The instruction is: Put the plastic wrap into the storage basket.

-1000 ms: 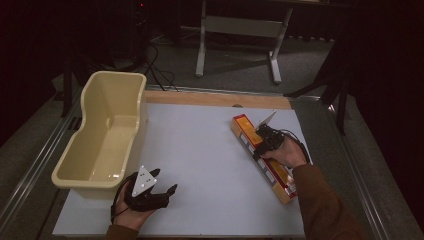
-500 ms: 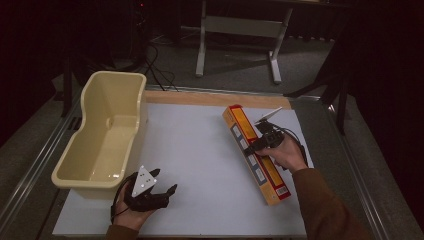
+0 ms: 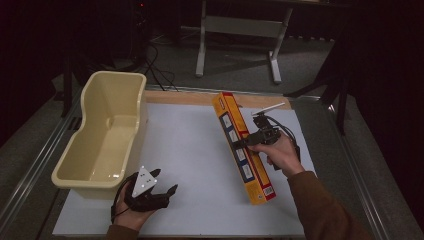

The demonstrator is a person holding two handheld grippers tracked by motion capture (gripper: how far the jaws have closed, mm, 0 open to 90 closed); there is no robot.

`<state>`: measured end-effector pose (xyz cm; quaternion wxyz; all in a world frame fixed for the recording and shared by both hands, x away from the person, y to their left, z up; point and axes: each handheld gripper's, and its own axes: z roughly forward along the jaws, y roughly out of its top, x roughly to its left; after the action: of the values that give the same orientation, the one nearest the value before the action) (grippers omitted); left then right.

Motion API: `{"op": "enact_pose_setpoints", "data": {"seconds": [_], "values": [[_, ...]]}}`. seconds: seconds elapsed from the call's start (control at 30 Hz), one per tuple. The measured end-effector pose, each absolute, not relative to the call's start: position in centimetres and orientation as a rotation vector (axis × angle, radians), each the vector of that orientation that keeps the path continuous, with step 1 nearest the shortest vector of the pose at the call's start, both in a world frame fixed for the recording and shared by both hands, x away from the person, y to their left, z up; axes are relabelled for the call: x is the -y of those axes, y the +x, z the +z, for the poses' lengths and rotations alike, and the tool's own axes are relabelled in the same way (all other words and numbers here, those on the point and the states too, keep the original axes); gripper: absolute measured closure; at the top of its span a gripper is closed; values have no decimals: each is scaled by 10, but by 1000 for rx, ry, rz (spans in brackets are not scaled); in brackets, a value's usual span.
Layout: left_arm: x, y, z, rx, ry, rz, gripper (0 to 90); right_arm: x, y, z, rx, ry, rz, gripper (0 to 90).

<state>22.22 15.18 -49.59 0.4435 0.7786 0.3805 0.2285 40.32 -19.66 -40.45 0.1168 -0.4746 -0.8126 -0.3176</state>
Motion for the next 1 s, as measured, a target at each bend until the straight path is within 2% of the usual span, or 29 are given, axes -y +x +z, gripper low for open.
{"op": "enact_pose_setpoints", "data": {"seconds": [0.43, 1.0], "values": [[-152, 222, -496, -941, 1927, 563, 246, 171, 403, -388, 2245, -1452, -1030, 398], [-152, 221, -495, -931, 1930, 569, 246, 142, 405, -367, 2100, -1375, -1162, 398]]}}
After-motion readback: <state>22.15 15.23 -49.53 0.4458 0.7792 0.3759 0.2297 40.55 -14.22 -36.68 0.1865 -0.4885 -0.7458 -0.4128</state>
